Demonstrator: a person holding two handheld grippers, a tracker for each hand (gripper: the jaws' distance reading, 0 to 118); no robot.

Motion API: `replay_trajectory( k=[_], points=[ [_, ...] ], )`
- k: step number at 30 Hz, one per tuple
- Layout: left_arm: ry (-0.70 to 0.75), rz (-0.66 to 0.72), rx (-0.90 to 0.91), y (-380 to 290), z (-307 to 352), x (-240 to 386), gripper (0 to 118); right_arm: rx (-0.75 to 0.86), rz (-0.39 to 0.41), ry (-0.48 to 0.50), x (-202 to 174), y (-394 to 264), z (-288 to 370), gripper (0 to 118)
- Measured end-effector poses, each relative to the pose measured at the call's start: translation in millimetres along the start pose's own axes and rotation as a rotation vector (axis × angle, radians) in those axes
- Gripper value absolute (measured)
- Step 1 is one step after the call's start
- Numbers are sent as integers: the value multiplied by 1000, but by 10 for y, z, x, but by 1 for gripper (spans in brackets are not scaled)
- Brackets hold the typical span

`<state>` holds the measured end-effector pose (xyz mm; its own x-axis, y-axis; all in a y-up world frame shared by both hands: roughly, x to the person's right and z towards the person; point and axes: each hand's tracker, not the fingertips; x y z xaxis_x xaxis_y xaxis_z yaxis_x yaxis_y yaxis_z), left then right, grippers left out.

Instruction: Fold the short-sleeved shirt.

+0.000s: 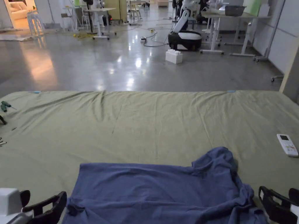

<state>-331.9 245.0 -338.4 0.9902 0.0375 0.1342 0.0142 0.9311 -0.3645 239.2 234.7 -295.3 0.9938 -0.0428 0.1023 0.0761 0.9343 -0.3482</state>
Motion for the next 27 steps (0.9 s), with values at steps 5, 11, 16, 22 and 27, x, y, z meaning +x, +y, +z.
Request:
replay_trajectory(
  k=[5,11,16,22,27],
  points=[
    [62,-182,198,227,945,504,86,187,12,39,-364,95,950,76],
    [-12,-171,320,313,1580,918,37,233,38,103,-719,111,1474,28],
    [-41,-170,348,247,1745,1030,0,231,93,136,-900,68,1683,0],
    [-37,-159,315,211,1717,1032,0,283,120,133,-980,123,1759,0],
    [-38,-129,278,171,1631,956,0,244,65,145,-921,122,1726,0]
  ],
)
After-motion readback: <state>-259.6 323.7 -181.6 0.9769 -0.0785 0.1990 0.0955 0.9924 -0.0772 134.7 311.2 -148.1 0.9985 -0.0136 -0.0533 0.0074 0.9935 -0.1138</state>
